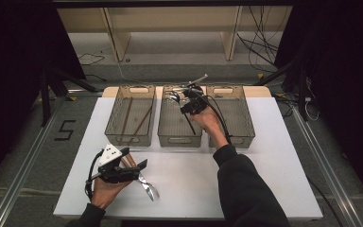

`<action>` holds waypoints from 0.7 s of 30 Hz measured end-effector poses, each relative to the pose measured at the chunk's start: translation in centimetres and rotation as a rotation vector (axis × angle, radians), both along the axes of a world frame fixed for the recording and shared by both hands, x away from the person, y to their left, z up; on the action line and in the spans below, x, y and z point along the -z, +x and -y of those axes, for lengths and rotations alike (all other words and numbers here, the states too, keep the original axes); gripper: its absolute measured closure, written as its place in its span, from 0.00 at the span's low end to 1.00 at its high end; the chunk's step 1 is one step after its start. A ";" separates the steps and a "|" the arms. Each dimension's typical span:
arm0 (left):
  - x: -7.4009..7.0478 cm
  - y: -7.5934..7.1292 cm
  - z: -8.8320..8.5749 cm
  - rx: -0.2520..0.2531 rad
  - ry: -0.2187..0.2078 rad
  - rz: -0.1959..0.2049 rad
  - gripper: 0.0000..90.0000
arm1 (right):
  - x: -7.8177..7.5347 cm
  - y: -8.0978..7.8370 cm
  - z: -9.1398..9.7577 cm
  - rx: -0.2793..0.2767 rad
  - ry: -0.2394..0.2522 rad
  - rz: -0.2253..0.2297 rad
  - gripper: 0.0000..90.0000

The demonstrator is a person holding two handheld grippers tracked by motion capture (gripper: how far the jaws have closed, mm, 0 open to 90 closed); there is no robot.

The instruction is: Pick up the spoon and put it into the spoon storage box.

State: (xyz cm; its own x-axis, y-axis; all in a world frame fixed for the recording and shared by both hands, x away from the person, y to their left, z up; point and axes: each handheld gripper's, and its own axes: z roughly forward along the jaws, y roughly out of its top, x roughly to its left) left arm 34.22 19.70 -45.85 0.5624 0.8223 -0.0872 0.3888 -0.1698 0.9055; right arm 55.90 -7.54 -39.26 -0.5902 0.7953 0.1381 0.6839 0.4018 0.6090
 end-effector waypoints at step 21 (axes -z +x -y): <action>0.0 0.0 0.0 0.001 0.001 0.001 0.17 | -0.3 -0.8 0.4 -0.014 0.027 0.015 0.61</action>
